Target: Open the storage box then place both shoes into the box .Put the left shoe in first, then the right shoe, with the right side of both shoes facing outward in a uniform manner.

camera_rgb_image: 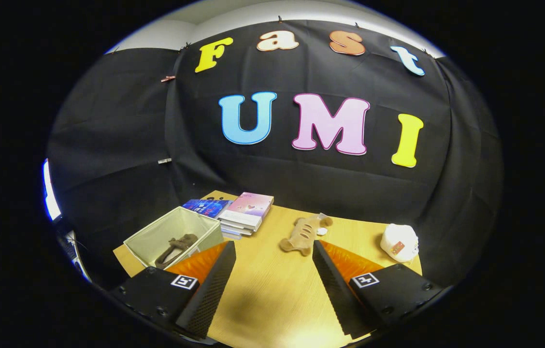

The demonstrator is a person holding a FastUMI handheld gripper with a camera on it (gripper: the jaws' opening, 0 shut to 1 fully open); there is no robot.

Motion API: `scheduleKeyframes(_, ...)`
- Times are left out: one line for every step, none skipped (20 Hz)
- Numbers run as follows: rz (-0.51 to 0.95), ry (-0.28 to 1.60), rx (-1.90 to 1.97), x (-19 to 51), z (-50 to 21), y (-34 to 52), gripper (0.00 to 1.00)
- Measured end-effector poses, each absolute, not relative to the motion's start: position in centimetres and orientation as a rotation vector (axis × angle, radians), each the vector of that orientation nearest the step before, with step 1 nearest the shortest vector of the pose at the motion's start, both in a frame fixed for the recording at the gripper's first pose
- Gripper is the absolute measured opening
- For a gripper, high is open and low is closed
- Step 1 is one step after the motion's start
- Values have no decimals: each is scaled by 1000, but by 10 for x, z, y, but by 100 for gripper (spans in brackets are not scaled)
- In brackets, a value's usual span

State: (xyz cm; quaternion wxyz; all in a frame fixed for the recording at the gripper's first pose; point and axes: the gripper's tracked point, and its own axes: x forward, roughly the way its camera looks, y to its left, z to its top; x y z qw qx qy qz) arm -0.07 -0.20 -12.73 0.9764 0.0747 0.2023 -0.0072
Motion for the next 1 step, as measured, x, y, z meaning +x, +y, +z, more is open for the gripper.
scheduleKeyframes(-5,404,146,-1,-127,-3,99)
